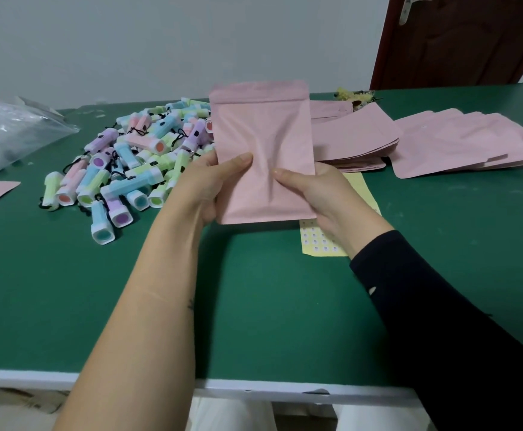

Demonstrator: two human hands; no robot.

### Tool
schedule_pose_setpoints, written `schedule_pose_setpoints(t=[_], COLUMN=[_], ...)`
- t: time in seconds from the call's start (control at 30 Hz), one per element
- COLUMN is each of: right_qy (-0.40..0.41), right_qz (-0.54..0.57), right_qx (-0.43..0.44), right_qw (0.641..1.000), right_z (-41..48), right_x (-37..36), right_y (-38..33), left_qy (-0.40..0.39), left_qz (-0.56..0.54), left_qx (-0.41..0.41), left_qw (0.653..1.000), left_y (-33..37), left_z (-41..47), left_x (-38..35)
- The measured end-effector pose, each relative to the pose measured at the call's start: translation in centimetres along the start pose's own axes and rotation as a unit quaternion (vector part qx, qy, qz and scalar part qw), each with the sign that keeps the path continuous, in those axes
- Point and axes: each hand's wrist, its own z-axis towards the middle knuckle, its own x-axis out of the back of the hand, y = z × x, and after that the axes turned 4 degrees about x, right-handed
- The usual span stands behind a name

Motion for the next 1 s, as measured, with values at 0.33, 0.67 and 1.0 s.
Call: schedule_pose_setpoints(t=[0.33, 0.67, 1.0], right_qy=[0.026, -0.058, 0.003], right_qz=[-0.043, -0.150, -0.234], right_qx=[-0.001, -0.019, -0.008], right_qw=[0.999, 0.987, 0.972], right_z=[0.2, 0.0, 0.5], right_x=[0.6, 0.9, 2.6], right_y=[-0.3, -0.1, -1.0], left_qy=[-0.027, 0.048, 0.174], left_qz=[0.122, 0.047, 0.356], left_qx=[0.026, 0.010, 0.030], left_qw=[0.992, 0.998, 0.918], left_y=[-0.7, -0.1, -0.3], left_z=[0.1, -0.1, 0.6], left_x=[-0.1, 0.2, 3.3])
